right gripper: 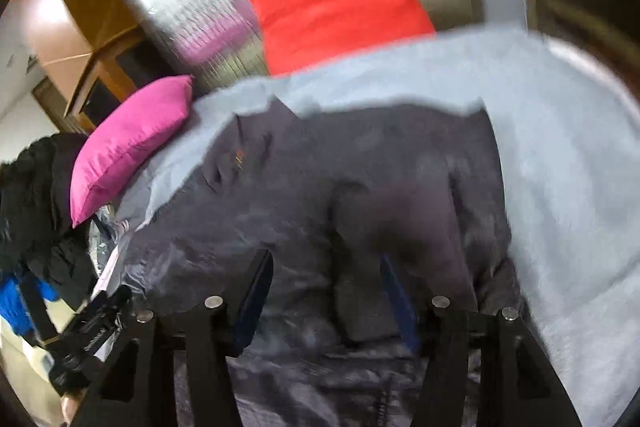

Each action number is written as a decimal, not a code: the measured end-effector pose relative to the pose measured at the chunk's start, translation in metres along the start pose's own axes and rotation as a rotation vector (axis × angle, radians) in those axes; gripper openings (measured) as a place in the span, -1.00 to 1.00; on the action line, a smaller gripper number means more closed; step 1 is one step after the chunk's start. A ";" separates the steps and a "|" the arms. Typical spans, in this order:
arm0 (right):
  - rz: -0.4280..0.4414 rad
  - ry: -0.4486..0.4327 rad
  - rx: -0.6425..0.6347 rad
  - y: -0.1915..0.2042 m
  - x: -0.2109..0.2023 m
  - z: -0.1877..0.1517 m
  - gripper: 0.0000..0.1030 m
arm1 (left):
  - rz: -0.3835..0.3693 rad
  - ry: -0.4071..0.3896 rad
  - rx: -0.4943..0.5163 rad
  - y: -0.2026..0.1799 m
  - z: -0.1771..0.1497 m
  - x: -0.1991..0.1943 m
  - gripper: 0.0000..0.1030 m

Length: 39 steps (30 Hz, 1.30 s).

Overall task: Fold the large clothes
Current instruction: 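Release the cuff and smooth the folded jacket with both tools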

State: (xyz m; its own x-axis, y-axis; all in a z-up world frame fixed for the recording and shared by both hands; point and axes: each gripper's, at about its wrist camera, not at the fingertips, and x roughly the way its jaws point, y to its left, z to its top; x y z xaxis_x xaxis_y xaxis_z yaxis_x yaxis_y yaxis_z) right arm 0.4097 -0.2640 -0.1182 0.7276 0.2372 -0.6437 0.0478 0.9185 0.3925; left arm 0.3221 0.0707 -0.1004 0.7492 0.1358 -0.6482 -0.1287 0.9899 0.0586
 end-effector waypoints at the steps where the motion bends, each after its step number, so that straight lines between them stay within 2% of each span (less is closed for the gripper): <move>1: -0.001 -0.010 -0.031 0.011 0.000 0.004 0.29 | 0.001 0.018 0.001 0.000 0.001 0.004 0.69; 5: -0.088 0.013 -0.160 0.040 0.023 0.004 0.34 | 0.027 0.121 -0.031 0.008 -0.008 0.036 0.69; 7: -0.188 0.058 -0.245 0.046 0.046 -0.008 0.34 | 0.034 0.120 -0.038 0.010 -0.015 0.042 0.71; 9: -0.266 0.124 -0.281 0.035 0.065 -0.024 0.36 | 0.035 0.114 -0.030 0.009 -0.019 0.045 0.72; 12: -0.277 0.095 -0.298 0.026 0.066 -0.033 0.43 | 0.020 0.116 -0.041 0.011 -0.024 0.049 0.75; 19: -0.297 0.075 -0.318 0.028 0.067 -0.038 0.45 | -0.009 0.120 -0.071 0.015 -0.026 0.052 0.78; 24: -0.301 0.107 -0.307 0.032 0.063 -0.031 0.45 | -0.023 0.123 -0.087 0.018 -0.026 0.055 0.79; 29: -0.237 -0.010 -0.264 0.047 0.034 -0.004 0.46 | -0.027 0.122 -0.093 0.019 -0.026 0.057 0.79; 33: -0.236 0.029 -0.272 0.050 0.057 0.006 0.46 | -0.032 0.120 -0.096 0.019 -0.026 0.057 0.79; 36: -0.268 0.139 -0.258 0.035 0.097 -0.007 0.52 | -0.034 0.118 -0.096 0.019 -0.027 0.057 0.79; 39: -0.282 0.092 -0.285 0.034 0.101 -0.014 0.56 | -0.033 0.116 -0.095 0.019 -0.027 0.057 0.79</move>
State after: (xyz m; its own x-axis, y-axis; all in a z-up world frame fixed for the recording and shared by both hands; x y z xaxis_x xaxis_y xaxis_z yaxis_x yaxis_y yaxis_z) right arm 0.4750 -0.2042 -0.1793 0.6480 -0.0213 -0.7614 0.0359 0.9994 0.0026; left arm 0.3451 0.0962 -0.1572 0.6748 0.0927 -0.7321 -0.1704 0.9848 -0.0323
